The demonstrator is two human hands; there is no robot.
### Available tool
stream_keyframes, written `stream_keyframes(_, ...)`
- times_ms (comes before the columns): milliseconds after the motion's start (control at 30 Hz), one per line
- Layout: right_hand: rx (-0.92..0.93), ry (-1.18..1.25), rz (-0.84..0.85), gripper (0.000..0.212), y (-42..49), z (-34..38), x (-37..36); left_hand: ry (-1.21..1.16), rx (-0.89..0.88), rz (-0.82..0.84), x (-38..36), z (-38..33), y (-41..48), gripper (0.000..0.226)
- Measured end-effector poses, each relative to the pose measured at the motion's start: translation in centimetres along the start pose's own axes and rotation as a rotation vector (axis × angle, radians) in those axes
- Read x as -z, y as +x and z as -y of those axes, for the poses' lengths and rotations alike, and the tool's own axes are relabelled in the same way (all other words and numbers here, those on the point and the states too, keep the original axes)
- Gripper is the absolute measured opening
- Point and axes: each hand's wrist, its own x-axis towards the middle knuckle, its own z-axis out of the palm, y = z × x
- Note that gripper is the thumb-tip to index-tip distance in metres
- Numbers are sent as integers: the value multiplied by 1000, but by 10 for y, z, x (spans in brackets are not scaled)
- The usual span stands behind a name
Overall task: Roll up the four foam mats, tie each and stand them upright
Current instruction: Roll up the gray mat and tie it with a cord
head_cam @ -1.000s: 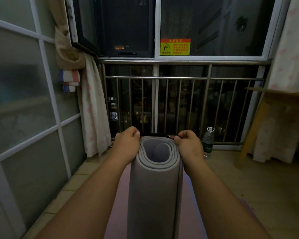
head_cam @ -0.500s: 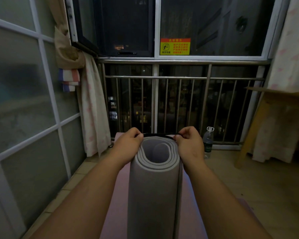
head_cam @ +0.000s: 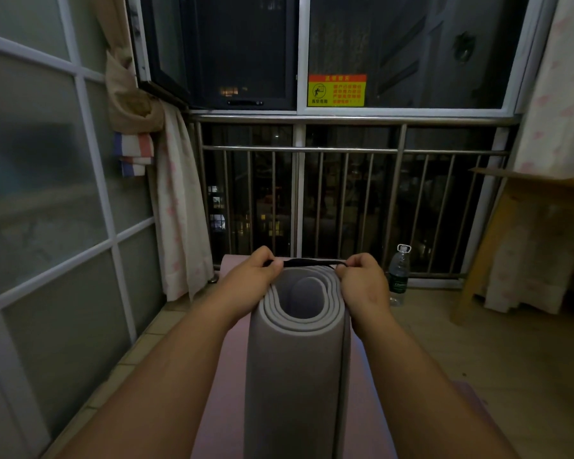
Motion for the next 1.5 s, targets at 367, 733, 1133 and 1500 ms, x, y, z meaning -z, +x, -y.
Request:
stream_keyframes(367,-97,112,101,11,-12,3,1,-301,61,-254,-18,9,1,35)
stream_keyframes(733,-58,-63,117,13,-7,6,2,-20,-13,-67,-1,8,2,41)
stream_keyframes(1133,-118,-2,239,16,-4,8,7,-187,-120,-128,-6,14,-1,41)
stream_keyframes(1500,-114,34,293,14,-8,8,5,-209,-169,-206,-6,22,5,31)
